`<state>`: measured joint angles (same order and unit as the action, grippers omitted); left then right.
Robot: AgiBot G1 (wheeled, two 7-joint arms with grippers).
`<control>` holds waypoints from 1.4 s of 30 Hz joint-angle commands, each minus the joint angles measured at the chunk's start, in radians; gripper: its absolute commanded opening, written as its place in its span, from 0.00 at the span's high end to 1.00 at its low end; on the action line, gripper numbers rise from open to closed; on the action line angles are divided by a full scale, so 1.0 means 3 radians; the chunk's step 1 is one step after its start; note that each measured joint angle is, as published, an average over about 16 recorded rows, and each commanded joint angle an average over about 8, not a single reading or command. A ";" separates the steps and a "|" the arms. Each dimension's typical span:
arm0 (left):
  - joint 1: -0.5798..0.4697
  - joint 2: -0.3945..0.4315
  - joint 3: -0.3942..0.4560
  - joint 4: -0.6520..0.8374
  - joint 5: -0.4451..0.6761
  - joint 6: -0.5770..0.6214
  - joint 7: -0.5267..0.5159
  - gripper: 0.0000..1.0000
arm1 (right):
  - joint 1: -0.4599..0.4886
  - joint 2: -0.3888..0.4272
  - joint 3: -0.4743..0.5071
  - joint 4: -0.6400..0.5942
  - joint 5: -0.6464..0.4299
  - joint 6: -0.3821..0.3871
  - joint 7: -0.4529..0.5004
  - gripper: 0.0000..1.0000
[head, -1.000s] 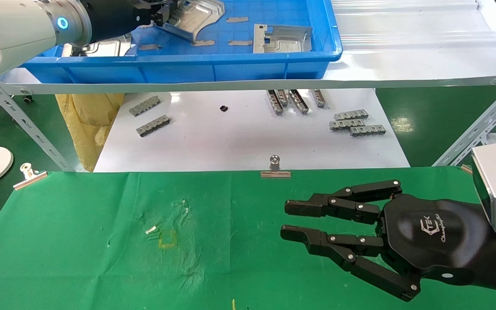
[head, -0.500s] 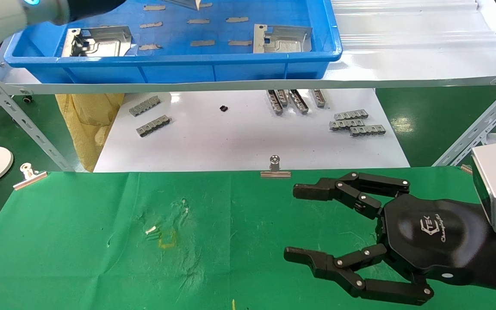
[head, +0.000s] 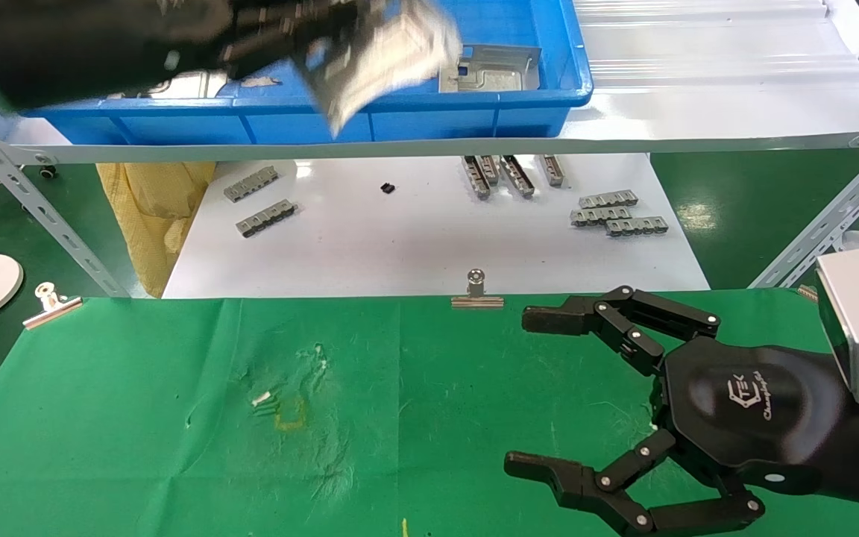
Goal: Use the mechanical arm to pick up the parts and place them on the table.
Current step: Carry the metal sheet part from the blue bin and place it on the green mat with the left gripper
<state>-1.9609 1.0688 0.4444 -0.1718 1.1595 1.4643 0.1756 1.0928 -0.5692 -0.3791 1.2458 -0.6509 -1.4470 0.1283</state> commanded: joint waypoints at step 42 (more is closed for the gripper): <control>0.0963 -0.0209 0.0851 0.0263 0.0432 -0.0021 0.2542 0.00 | 0.0000 0.0000 0.0000 0.0000 0.0000 0.0000 0.0000 0.00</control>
<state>-1.6741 1.0021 0.6983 -0.0939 1.2860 1.4754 0.9271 1.0928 -0.5691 -0.3793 1.2458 -0.6508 -1.4470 0.1283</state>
